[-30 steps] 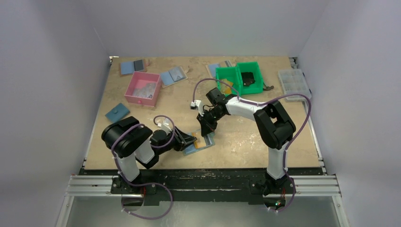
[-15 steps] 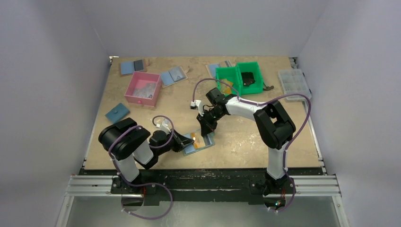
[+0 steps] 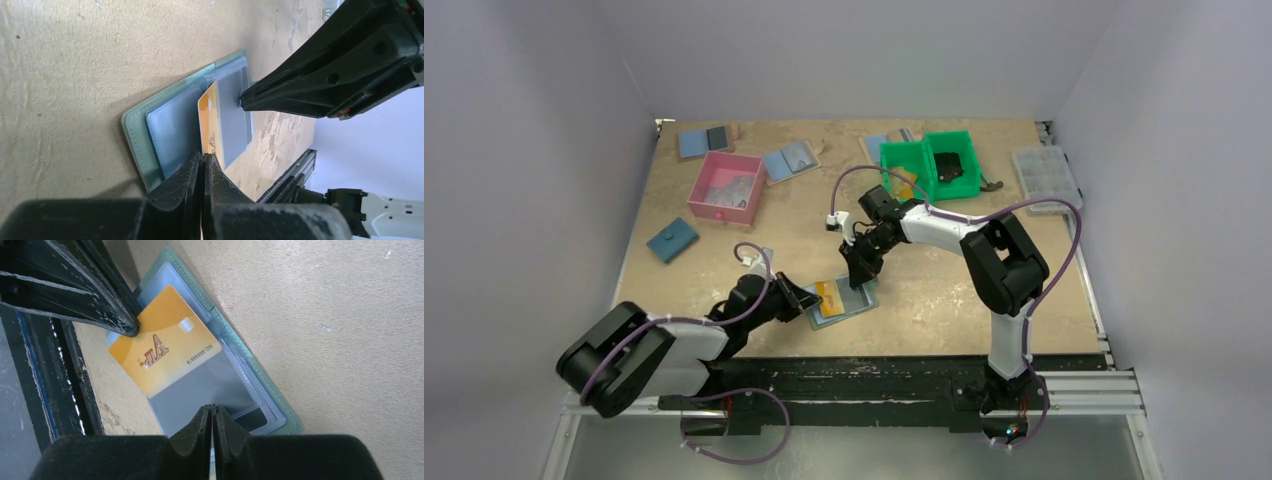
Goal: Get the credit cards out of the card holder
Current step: Remove the credit card from the card holder.
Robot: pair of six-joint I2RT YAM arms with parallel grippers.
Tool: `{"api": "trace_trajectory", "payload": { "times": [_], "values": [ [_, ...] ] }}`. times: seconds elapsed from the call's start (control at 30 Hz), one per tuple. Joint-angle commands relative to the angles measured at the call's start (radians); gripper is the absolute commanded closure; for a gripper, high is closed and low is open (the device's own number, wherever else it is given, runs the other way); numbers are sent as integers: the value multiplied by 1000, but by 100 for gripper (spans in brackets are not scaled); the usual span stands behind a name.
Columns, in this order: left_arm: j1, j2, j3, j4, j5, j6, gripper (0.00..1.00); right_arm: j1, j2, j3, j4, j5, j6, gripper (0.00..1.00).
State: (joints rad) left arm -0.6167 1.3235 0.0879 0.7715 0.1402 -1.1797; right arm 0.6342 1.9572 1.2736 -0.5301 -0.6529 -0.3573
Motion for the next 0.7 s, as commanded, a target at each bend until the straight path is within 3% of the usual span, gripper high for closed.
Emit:
{"api": "trace_trajectory", "payload": {
  "times": [0.0,0.23,0.67],
  "values": [
    [8,-146,27,-231,-47,143,100,-4,42,-3,-34,130,-86,85],
    [8,-333,47,-337,-33,269,100,-20,-63,11,-104,-11,-191,76],
    [0,-484,38,-236,69,396,100,-119,-290,-1,-224,-268,-442,53]
  ]
}}
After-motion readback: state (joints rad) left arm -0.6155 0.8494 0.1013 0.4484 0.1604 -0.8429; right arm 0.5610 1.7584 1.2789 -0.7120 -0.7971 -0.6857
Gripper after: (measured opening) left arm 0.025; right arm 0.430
